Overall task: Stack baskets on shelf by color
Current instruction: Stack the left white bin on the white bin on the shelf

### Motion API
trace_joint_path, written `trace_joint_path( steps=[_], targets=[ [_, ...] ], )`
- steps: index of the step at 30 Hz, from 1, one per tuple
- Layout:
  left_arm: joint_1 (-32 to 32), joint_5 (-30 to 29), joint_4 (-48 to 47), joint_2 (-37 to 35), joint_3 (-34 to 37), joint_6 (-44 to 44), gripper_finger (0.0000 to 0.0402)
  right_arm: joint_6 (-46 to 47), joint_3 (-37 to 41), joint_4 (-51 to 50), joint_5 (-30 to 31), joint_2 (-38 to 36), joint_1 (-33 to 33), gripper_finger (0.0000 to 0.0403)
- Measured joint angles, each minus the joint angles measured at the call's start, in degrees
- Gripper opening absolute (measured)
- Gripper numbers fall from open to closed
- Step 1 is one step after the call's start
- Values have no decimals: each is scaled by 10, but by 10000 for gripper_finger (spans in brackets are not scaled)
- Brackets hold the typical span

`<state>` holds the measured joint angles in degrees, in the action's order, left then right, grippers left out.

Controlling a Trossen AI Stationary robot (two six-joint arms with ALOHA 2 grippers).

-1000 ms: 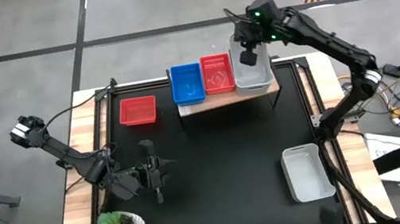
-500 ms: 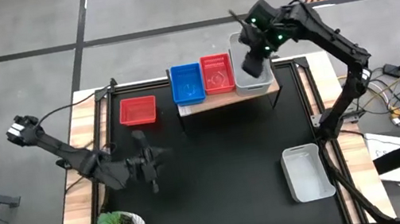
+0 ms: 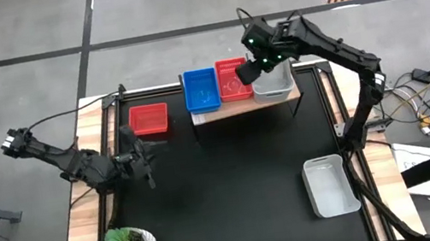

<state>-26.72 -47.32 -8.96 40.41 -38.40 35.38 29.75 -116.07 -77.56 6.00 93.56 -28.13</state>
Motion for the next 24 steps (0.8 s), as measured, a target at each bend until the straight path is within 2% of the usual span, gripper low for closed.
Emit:
trace_joint_path(
  steps=[5,14,19,24],
  targets=[
    [0,-1,6,-33,14,16,83,34,-6,-1,44,17,13,180],
    [0,0,6,-61,22,26,83,34,-6,2,92,43,12,174],
    [0,0,9,-59,22,26,83,32,-5,3,93,59,12,138],
    [0,1,10,-59,22,26,83,32,-5,3,92,59,13,73]
  ],
)
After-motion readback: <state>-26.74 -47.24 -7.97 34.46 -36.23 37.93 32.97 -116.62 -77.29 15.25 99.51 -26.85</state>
